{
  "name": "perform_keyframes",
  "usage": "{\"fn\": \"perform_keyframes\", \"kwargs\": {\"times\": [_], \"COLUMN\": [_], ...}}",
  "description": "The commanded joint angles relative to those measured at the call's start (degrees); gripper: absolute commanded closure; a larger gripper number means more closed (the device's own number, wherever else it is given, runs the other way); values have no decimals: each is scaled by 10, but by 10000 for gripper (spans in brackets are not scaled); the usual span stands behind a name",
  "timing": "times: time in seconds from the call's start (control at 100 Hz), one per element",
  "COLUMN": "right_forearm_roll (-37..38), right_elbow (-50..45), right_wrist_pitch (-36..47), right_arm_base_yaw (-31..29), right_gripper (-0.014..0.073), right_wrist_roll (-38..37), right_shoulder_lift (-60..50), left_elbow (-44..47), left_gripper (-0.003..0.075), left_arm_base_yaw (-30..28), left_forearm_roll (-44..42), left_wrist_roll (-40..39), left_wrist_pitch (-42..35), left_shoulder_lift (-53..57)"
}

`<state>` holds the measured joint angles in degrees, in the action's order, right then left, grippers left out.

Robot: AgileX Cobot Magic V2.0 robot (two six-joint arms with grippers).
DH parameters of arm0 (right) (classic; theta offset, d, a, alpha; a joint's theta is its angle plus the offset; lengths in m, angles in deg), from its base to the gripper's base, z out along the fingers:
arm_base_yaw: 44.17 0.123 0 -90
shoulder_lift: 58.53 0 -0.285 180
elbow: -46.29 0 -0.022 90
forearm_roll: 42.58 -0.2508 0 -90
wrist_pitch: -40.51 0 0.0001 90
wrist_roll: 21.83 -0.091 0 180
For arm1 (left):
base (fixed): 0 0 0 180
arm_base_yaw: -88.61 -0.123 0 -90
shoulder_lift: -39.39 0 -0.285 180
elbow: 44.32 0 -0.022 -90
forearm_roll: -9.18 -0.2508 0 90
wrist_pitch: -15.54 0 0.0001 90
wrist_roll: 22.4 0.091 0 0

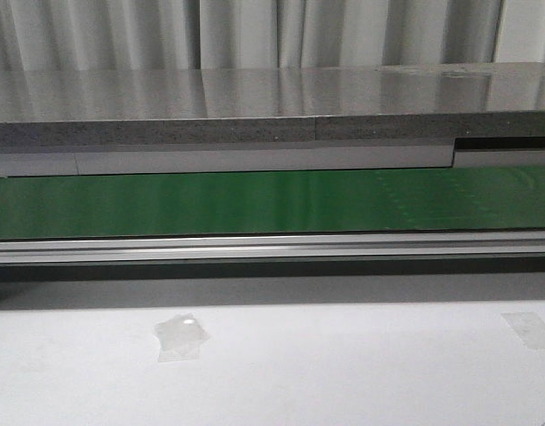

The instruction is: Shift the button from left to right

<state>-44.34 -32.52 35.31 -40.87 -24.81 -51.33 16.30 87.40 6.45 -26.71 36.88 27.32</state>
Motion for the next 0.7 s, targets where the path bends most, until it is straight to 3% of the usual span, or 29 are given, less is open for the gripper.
{"fn": "perform_keyframes", "kwargs": {"times": [0.0,0.39,0.69], "right_forearm_roll": [4,4,4], "right_elbow": [9,9,9], "right_wrist_pitch": [47,47,47], "right_arm_base_yaw": [0,0,0], "right_gripper": [694,694,694], "right_wrist_roll": [0,0,0], "right_shoulder_lift": [-9,-9,-9], "left_elbow": [-78,-326,-352], "left_gripper": [740,740,739], "left_arm_base_yaw": [4,4,4], "left_forearm_roll": [4,0,1], "left_wrist_roll": [-6,-6,-1], "left_wrist_pitch": [28,337,382], "left_shoulder_lift": [-47,-240,-300]}}
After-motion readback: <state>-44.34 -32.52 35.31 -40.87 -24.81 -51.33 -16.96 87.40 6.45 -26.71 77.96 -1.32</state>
